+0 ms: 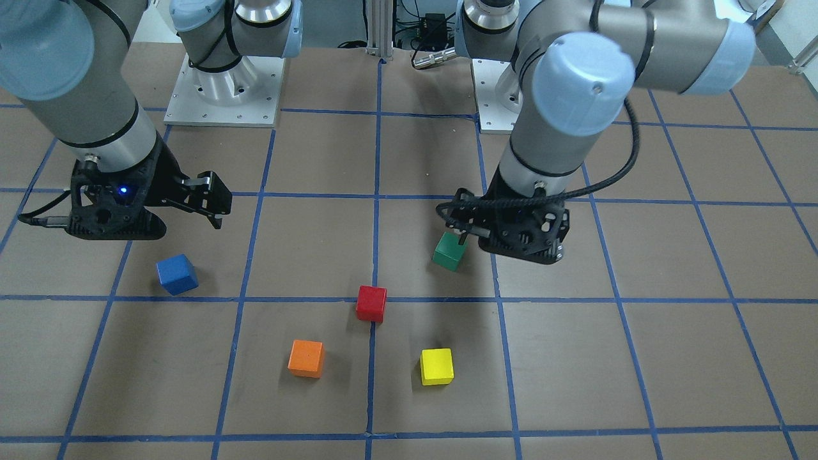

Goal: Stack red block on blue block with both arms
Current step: 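Set the red cube down, open and raise the left gripper while the right arm approaches, then lower the right gripper onto the red cube and close it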

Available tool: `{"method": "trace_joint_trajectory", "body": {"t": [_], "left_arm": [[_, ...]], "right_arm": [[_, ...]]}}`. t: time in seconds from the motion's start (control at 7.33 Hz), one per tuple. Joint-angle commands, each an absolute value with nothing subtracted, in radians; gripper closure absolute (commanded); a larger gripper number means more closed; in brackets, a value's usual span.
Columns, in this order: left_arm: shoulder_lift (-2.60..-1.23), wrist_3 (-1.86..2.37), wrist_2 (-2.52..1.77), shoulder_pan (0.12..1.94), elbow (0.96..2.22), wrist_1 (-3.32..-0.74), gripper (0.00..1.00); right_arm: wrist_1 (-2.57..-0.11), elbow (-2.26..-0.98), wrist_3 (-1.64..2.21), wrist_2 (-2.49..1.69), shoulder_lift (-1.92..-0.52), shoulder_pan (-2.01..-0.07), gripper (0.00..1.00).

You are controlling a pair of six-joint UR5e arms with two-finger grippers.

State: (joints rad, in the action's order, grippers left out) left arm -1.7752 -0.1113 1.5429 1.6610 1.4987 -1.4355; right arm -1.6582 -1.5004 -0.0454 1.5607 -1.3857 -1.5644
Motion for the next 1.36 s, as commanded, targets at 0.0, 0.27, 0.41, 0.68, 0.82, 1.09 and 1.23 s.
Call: {"method": "trace_joint_trajectory", "body": {"t": [0.0,0.27,0.41,0.68,0.82,1.09,1.23], "left_arm": [[-1.654,-0.137,1.543,1.611,1.497,-1.506,0.0],[-1.632,-0.118,1.56,1.62,1.494,-1.532,0.0],[-1.618,-0.118,1.569,1.62,1.503,-1.555,0.0],[-1.588,-0.12,1.603,1.609,1.502,-1.612,0.0],[-1.586,-0.117,1.591,1.614,1.503,-1.606,0.0],[-1.583,-0.121,1.601,1.617,1.505,-1.606,0.0],[-1.58,-0.121,1.597,1.617,1.506,-1.602,0.0]], "right_arm": [[-1.867,-1.5,-0.037,1.441,-1.298,-1.612,0.0],[-1.957,-1.497,0.137,1.437,-1.23,-1.708,0.0],[-1.96,-1.497,0.193,1.445,-1.204,-1.739,0.0],[-2.053,-1.5,0.242,1.437,-1.11,-1.767,0.0],[-2.083,-1.5,0.262,1.442,-1.071,-1.805,0.0],[-2.065,-1.503,0.27,1.436,-1.036,-1.836,0.0],[-2.063,-1.503,0.27,1.436,-1.013,-1.838,0.0]]}}
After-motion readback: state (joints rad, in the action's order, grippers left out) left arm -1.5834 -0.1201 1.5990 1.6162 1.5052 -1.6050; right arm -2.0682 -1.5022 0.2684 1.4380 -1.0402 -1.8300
